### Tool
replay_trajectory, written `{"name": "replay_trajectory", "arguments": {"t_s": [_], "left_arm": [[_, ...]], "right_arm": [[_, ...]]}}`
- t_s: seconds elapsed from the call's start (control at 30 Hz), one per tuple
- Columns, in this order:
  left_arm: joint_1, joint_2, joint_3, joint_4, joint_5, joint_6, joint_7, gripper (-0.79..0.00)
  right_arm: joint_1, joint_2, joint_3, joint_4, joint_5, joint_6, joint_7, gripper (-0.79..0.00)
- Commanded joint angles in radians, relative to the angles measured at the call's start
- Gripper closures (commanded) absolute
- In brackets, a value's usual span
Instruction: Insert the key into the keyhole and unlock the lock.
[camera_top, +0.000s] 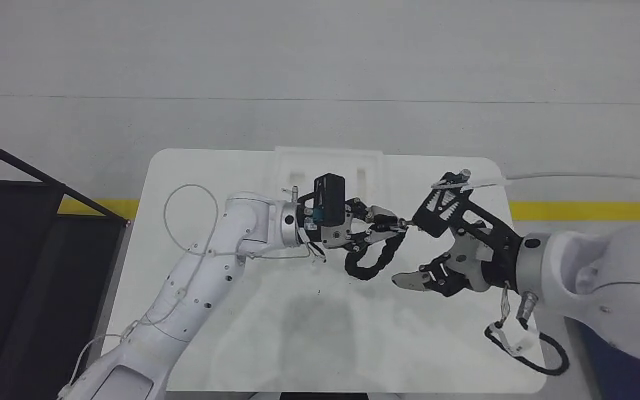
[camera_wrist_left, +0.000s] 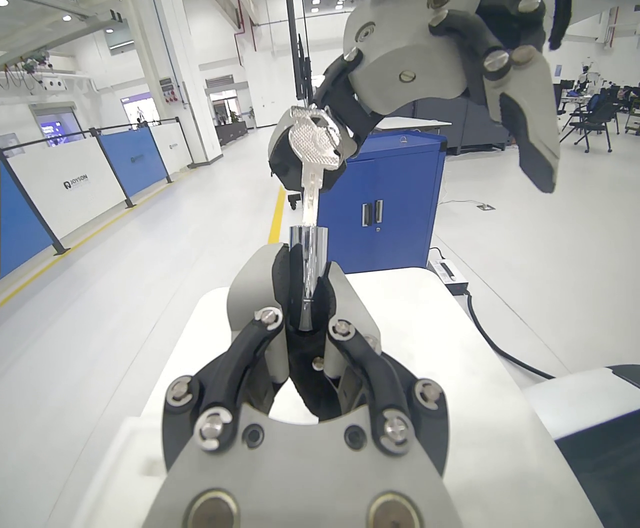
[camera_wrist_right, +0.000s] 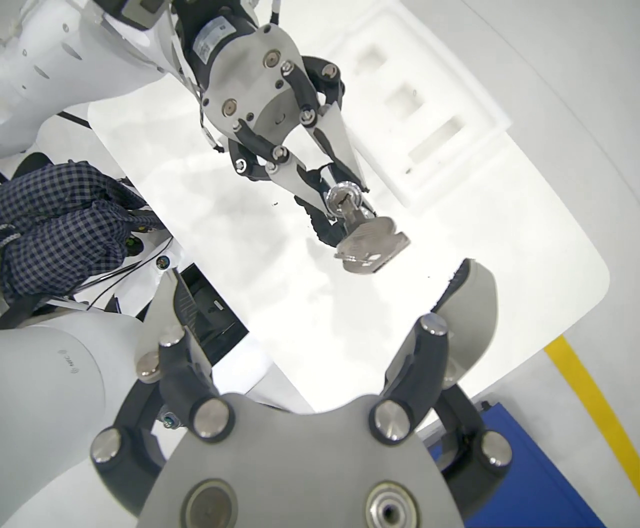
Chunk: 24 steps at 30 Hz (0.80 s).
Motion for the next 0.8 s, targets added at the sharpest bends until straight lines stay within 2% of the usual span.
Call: {"name": "replay_trajectory", "arguments": {"t_s": [0.0,0.3,0.6,0.77], "left_arm": [[-0.017,0.019,0.02,-0.01,-0.047,0.0,-0.049,0.0],[-0.081,0.1,0.089,-0.047,-0.245,0.0,-0.197,0.0],[-0.143,0.172,0.158,-0.065,-0.396,0.0,-0.297,0.0],[-0.168,0.197,0.194,-0.064,-0.437,0.0,-0.309,0.0]], "right_arm": [[-0.019,0.007,0.012,0.0,-0.052,-0.042,-0.015,-0.785],[-0.106,0.019,0.012,0.0,-0.235,-0.148,-0.074,-0.785],[-0.109,0.019,0.011,0.0,-0.237,-0.152,-0.075,-0.785],[-0.114,0.02,0.015,0.0,-0.281,-0.172,-0.078,-0.785]]}}
